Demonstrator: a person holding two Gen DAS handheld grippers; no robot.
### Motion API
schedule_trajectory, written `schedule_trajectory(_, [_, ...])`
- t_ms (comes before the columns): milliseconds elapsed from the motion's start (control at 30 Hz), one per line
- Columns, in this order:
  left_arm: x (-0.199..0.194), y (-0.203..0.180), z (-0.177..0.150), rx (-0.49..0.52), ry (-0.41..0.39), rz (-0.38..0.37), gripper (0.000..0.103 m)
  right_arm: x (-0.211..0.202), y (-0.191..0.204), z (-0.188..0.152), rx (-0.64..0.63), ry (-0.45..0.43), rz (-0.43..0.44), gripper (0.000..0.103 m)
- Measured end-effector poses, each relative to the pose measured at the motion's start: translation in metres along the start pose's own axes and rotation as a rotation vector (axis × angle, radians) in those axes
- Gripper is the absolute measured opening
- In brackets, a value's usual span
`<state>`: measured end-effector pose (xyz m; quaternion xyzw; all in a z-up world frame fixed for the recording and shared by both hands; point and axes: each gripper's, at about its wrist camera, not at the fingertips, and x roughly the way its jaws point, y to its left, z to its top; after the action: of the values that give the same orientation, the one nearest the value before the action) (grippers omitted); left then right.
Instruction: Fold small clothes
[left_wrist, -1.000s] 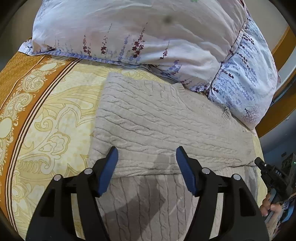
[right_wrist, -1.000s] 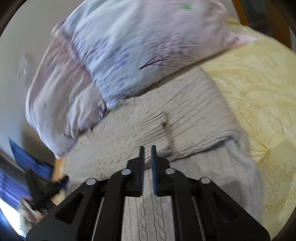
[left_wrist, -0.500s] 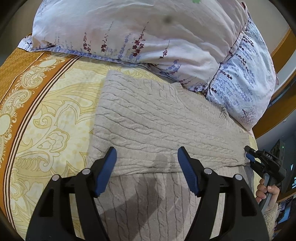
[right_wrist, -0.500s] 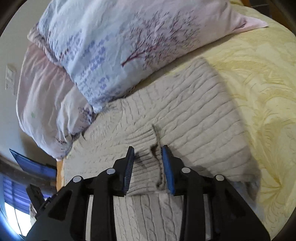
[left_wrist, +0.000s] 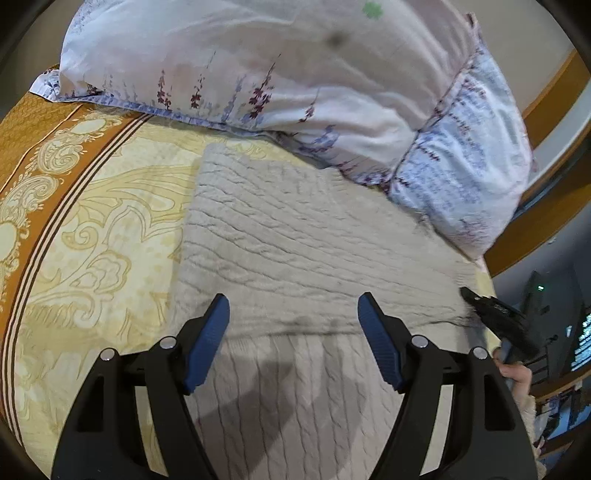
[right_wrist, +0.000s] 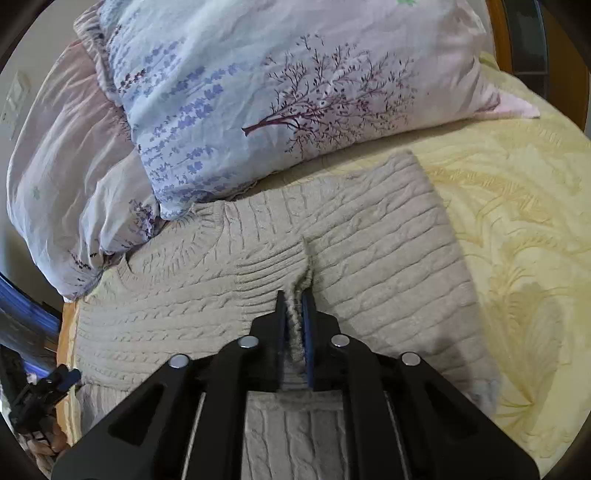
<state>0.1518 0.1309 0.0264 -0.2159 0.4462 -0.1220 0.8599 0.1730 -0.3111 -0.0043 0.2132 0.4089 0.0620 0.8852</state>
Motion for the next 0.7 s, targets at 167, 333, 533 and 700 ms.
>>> schedule_trajectory(167, [-0.041,0.009,-0.019,0.052,-0.048,-0.005,0.072,-0.045,-0.021,-0.008,0.022,-0.04,0.078,0.053])
schedule_trajectory(333, [-0.065,0.027,-0.045,0.088,-0.036,0.02,0.071,-0.091,-0.06,-0.037,0.05,-0.037,0.157,0.054])
schedule_trajectory(533, [-0.082,0.042,-0.078,0.079,0.003,-0.015,0.07,-0.117,-0.1,-0.072,0.098,-0.003,0.164,0.054])
schedule_trajectory(700, [-0.085,0.045,-0.1,0.058,0.029,-0.038,0.067,-0.12,-0.11,-0.099,0.116,0.054,0.183,0.053])
